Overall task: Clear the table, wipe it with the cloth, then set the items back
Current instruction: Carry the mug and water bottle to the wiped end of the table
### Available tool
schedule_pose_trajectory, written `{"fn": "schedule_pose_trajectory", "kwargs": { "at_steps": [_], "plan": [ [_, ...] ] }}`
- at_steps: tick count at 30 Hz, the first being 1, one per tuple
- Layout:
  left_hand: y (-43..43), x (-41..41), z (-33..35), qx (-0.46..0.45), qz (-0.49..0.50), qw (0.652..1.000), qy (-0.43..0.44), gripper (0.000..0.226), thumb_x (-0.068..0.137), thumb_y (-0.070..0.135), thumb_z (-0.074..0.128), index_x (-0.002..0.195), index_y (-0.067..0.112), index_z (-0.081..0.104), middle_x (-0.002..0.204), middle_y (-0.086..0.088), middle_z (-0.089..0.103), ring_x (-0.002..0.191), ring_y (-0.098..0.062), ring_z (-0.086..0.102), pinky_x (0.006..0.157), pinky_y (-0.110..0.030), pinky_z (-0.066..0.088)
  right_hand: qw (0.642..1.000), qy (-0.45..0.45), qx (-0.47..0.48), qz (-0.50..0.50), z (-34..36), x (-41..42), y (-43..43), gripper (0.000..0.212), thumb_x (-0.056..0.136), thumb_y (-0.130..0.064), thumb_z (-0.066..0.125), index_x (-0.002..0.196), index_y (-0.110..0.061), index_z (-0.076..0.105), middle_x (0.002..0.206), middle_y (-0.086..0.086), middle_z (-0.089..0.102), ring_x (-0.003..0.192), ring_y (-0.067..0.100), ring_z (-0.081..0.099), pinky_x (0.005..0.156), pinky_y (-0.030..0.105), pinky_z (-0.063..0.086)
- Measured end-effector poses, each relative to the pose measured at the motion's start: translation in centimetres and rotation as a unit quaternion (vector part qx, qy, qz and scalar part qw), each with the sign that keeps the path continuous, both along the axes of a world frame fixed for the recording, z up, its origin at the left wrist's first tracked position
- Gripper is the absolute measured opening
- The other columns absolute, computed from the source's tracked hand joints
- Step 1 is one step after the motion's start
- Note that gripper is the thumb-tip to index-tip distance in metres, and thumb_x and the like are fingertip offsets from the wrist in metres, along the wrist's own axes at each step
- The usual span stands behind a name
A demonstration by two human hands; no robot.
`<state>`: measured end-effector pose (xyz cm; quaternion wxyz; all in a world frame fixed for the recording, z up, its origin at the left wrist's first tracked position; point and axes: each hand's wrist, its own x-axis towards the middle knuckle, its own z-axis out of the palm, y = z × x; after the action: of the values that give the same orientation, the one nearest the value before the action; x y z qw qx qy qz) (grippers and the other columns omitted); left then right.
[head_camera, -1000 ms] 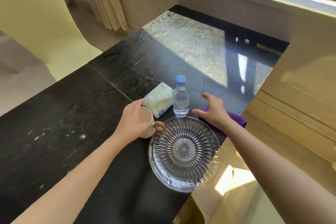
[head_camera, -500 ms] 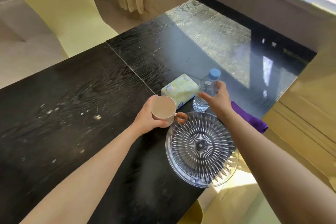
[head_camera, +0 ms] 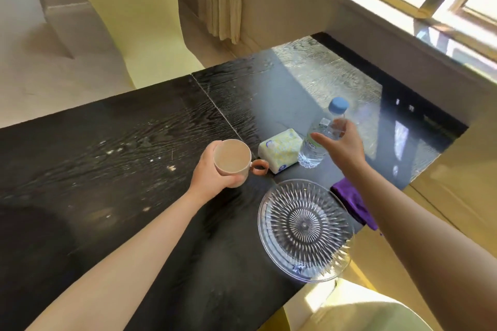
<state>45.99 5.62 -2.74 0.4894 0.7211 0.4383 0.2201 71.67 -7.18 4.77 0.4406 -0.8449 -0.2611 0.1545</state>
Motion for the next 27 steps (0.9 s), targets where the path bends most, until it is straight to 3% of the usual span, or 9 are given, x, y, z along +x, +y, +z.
{"fn": "schedule_pose_trajectory", "kwargs": {
  "at_steps": [7,10,15,20,24,27],
  "plan": [
    [-0.8,-4.6,4.0,0.010,0.061,0.998,-0.029,0.089,0.052,0.035,0.087,0.126,0.035,0.037,0.121,0.011,0.046,0.111,-0.012,0.046,0.090,-0.032,0.042,0.997,-0.009,0.002,0.077,3.8,-4.3,2.4,0.063,0.068,-0.032,0.080,0.118,-0.010,0.049,0.119,0.006,0.059,0.104,0.018,0.055,0.094,0.038,0.045],
    [-2.1,-8.4,5.2,0.025,0.107,0.994,-0.019,0.093,0.054,0.033,0.087,0.131,0.032,0.035,0.127,0.008,0.046,0.115,-0.013,0.045,0.095,-0.035,0.043,0.991,0.016,0.006,0.136,4.6,-8.0,2.9,0.060,0.067,-0.033,0.080,0.114,-0.013,0.048,0.115,0.006,0.059,0.103,0.023,0.058,0.092,0.043,0.049],
    [-5.4,-14.0,7.4,0.038,0.162,0.986,-0.007,0.094,0.055,0.032,0.088,0.133,0.031,0.034,0.129,0.006,0.046,0.116,-0.013,0.045,0.096,-0.037,0.044,0.978,0.016,0.017,0.207,5.5,-14.0,2.2,0.052,0.067,-0.033,0.079,0.107,-0.018,0.049,0.101,-0.003,0.058,0.089,0.015,0.056,0.070,0.026,0.042],
    [-8.0,-20.4,8.8,0.055,0.219,0.974,0.012,0.092,0.057,0.031,0.088,0.133,0.030,0.035,0.128,0.005,0.048,0.115,-0.013,0.047,0.096,-0.036,0.045,0.960,0.033,0.010,0.277,6.5,-20.8,2.2,0.046,0.069,-0.031,0.078,0.102,-0.021,0.047,0.087,-0.012,0.055,0.076,0.002,0.053,0.068,0.024,0.041],
    [-9.6,-25.4,9.3,0.066,0.260,0.963,0.017,0.089,0.057,0.032,0.087,0.131,0.031,0.037,0.121,0.011,0.047,0.110,-0.010,0.047,0.090,-0.028,0.044,0.945,0.032,0.001,0.327,7.2,-26.2,3.1,0.051,0.069,-0.031,0.078,0.109,-0.019,0.049,0.094,-0.007,0.056,0.084,0.010,0.055,0.068,0.025,0.042],
    [-10.5,-30.3,9.2,0.072,0.301,0.950,0.028,0.087,0.058,0.035,0.087,0.129,0.033,0.037,0.116,0.015,0.045,0.106,-0.009,0.048,0.083,-0.022,0.042,0.930,0.027,0.000,0.367,7.4,-31.1,4.3,0.054,0.069,-0.030,0.079,0.112,-0.017,0.049,0.088,-0.010,0.055,0.078,0.005,0.054,0.065,0.022,0.042]
  ]
}}
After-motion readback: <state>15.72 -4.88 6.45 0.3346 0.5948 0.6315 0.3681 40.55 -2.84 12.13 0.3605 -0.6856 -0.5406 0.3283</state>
